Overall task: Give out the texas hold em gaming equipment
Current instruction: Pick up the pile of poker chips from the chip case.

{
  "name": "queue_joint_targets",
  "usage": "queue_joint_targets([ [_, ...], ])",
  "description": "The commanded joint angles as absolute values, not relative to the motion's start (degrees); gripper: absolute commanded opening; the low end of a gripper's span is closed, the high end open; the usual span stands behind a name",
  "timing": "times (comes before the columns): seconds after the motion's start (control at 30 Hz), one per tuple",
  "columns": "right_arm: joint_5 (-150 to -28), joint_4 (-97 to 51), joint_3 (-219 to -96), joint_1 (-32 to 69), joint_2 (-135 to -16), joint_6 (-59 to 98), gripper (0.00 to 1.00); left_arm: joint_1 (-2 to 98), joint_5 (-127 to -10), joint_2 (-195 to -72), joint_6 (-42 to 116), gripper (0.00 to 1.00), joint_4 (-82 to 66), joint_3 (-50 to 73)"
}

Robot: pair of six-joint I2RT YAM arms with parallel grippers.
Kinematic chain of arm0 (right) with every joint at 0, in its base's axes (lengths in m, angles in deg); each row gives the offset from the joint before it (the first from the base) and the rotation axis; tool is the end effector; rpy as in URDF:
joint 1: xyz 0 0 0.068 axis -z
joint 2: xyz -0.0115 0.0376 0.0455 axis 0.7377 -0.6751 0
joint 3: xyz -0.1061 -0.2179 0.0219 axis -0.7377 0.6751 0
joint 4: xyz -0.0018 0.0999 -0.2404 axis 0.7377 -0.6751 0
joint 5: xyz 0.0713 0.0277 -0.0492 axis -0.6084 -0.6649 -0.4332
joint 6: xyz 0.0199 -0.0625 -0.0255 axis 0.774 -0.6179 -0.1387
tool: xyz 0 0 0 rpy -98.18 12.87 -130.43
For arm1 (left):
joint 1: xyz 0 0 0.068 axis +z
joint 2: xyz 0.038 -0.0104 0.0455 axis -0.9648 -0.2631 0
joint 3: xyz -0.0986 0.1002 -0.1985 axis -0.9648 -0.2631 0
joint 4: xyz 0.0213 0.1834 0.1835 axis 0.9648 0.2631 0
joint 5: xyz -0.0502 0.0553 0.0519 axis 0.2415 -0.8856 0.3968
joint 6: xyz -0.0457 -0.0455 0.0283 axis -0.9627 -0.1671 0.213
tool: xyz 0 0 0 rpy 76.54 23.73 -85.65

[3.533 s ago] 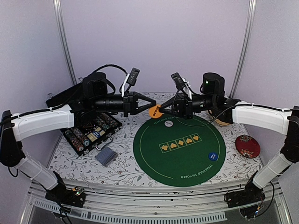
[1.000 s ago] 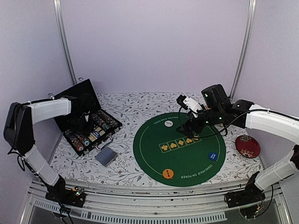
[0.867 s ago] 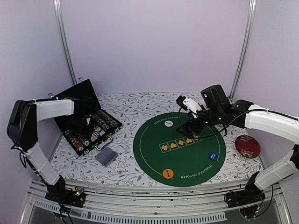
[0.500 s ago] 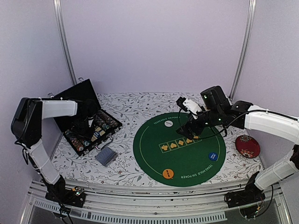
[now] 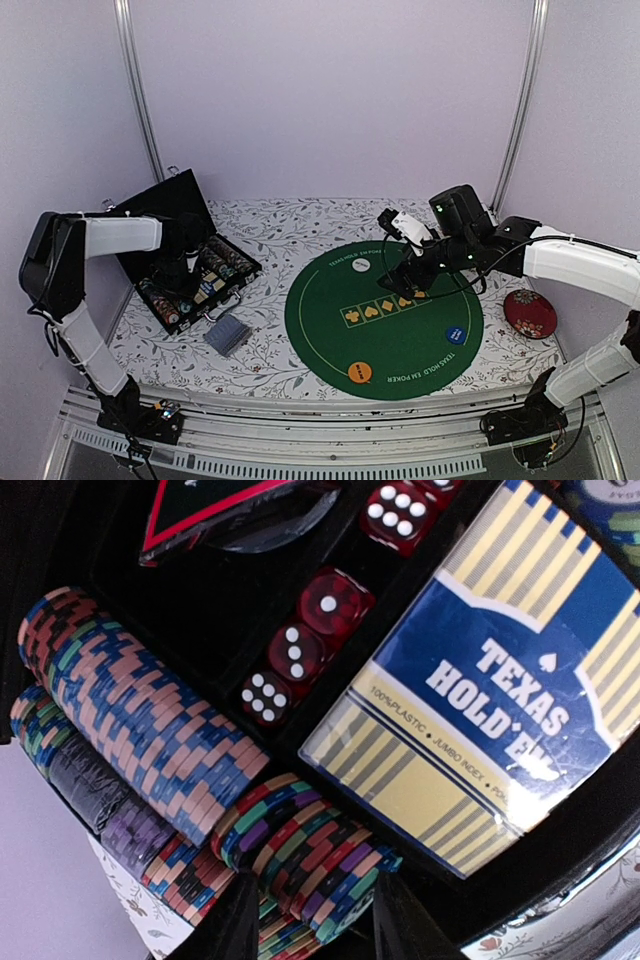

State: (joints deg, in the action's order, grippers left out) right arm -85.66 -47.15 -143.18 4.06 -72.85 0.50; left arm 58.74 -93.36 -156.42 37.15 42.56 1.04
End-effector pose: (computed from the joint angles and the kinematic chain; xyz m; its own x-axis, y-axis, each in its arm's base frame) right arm 0.2307 0.2248 0.2428 -0.3091 -0.5892 -0.7465 -0.8147 0.5690 -0.1117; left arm 0.2905 -0.0660 0.1204 -0.9848 0.0902 -0.1484 0.0485 0.9634 0.2638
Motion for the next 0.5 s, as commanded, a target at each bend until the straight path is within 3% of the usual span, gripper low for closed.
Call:
queue_joint_targets([
  [0.0, -84.99, -47.54, -143.25, 4.15, -71.91, 0.73, 0.99, 57.02, -87.31, -158.42, 36.23, 0.4, 41.87, -0.39],
  [0.33, -85.37, -46.82, -142.24, 4.21, -71.95, 0.51, 0.99, 54.53, -89.44, -157.15, 36.02, 0.42, 43.87, 1.25],
  [0.47, -85.49, -47.72, -142.82, 4.14, -72.39, 0.44, 0.99, 54.59, -93.69, -157.39, 35.69, 0.52, 44.95, 1.44],
])
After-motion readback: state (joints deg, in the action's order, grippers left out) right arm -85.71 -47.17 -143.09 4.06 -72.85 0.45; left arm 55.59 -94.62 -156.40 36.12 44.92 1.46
